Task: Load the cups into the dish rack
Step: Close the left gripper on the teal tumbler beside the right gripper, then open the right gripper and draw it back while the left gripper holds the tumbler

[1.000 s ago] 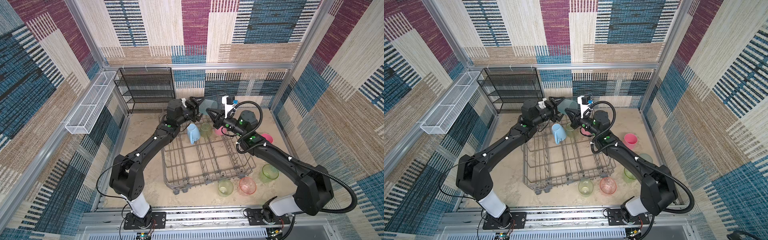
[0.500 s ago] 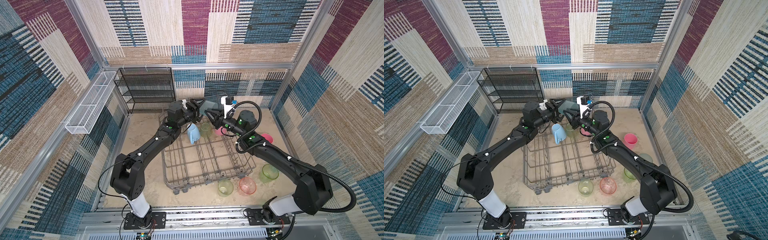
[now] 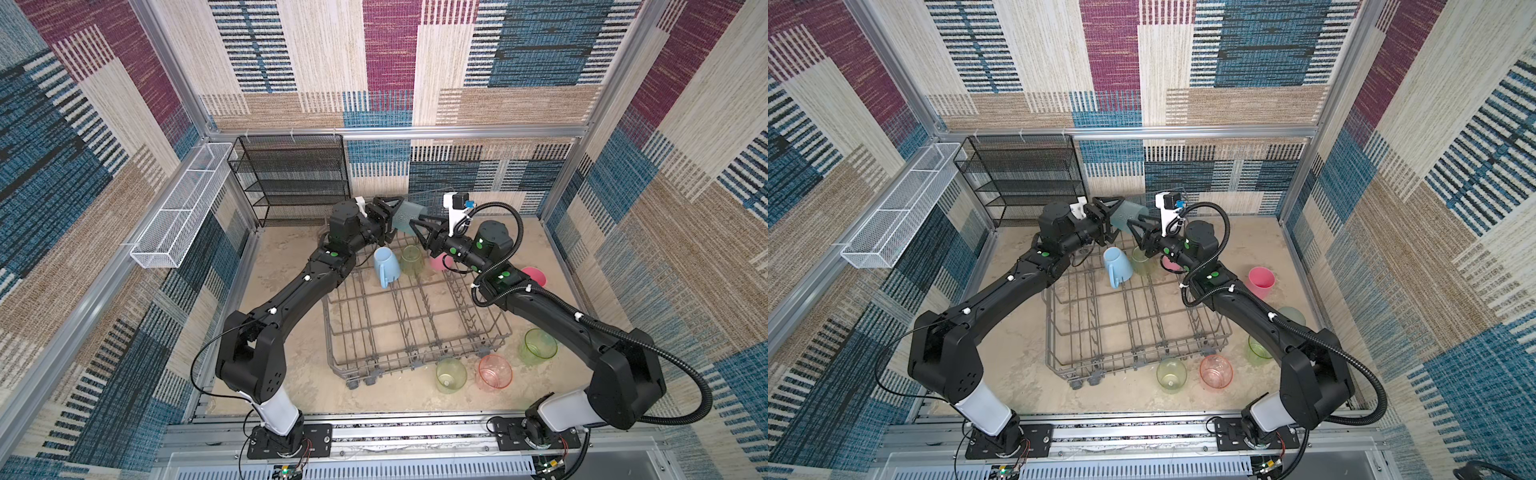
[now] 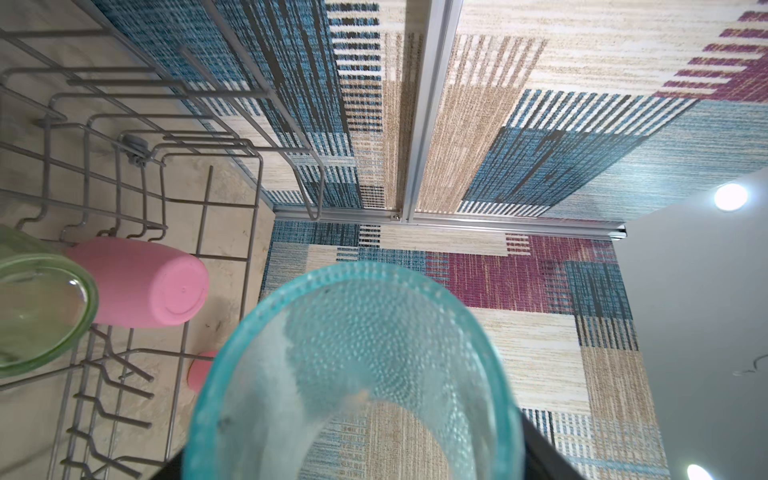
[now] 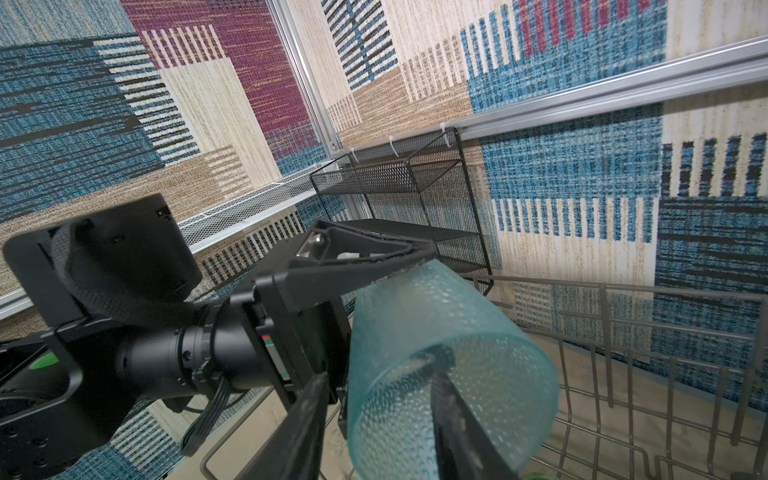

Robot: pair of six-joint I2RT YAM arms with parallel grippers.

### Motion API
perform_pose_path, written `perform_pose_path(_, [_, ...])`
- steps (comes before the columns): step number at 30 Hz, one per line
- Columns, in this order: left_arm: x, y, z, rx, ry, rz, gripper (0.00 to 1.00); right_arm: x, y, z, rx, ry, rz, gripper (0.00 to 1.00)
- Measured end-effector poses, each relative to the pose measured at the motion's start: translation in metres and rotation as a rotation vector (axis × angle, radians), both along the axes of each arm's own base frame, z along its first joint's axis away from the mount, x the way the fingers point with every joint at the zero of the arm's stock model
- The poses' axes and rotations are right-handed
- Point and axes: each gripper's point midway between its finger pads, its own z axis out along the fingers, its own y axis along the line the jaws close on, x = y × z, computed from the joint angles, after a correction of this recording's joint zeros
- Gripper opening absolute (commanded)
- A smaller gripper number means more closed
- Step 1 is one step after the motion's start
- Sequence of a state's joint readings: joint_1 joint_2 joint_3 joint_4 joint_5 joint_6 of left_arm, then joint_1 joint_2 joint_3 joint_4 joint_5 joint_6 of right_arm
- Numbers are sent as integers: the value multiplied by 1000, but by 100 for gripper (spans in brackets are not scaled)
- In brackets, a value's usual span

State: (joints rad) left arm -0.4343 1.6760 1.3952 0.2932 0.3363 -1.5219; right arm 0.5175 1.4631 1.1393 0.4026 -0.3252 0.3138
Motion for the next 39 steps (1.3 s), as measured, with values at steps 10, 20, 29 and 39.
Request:
perform_pose_path(10, [-11,31,-3,186,-55,64,65,5,-17,-11,-43,68,-105,45])
perform_pose_path(20, [-29,79,-9,560,-153,208,64,6,-37,-41,-122,172,-207,45])
perform_pose_path(29, [-47,110,-37,968,-236,330,64,3,-47,-56,-162,196,-252,46])
perform_pose_path(39, [-43,126,-70,1298,-308,425,64,1,-51,-73,-194,205,-263,46])
